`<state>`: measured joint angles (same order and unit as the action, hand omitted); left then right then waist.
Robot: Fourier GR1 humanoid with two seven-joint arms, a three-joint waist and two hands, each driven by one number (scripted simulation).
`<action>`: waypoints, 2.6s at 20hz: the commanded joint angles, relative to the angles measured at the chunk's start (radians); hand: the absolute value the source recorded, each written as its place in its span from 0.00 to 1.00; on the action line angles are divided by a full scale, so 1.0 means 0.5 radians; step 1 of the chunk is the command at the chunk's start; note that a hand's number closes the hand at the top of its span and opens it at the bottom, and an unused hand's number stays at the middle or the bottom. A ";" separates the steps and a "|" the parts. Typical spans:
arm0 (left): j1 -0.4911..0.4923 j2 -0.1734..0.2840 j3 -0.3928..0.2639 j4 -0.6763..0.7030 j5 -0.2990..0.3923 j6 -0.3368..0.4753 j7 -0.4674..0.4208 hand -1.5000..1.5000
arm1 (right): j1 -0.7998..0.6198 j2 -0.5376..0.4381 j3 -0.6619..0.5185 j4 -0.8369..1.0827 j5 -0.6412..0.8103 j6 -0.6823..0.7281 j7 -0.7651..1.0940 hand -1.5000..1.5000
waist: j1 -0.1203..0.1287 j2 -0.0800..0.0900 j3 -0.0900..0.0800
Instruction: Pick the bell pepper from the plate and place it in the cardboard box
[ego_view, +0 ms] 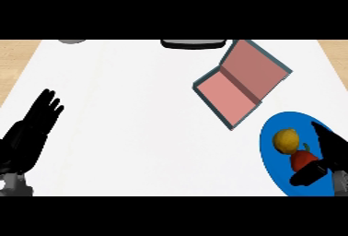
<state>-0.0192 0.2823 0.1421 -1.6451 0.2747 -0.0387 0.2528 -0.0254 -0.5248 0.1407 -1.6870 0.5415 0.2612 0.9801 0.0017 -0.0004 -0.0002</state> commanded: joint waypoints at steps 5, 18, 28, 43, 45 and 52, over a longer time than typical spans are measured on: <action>-0.059 0.033 0.104 0.011 0.039 -0.099 0.069 0.50 | 0.054 0.101 -0.085 0.109 0.110 0.096 -0.061 0.00 | -0.003 0.000 0.000; -0.007 -0.026 0.138 -0.040 0.014 -0.153 0.135 0.50 | -0.046 0.186 -0.209 0.343 0.359 -0.003 -0.434 1.00 | 0.002 0.000 0.001; 0.071 -0.144 0.112 -0.077 -0.111 -0.144 0.006 0.50 | 0.034 0.273 -0.198 0.360 0.581 -0.008 -0.568 1.00 | -0.001 -0.001 0.000; -0.227 -0.096 0.066 0.093 -0.107 -0.141 0.102 0.50 | -1.515 1.046 1.014 1.116 0.554 -0.338 -0.219 1.00 | 0.142 0.025 0.001; -0.159 -0.152 0.055 0.138 -0.118 -0.151 -0.010 0.50 | -1.640 1.047 1.118 1.083 0.477 -0.382 -0.158 1.00 | 0.109 0.016 -0.001; -0.051 -0.132 0.077 0.073 -0.154 -0.128 0.008 0.50 | -2.056 1.049 1.121 0.693 0.531 -0.353 0.283 1.00 | 0.042 -0.009 -0.001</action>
<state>-0.0849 0.2196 0.1747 -1.6086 0.2077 -0.1030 0.2775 -0.9528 -0.0054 0.7042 -1.2686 0.7983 0.0792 1.0001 0.0448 0.0007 -0.0008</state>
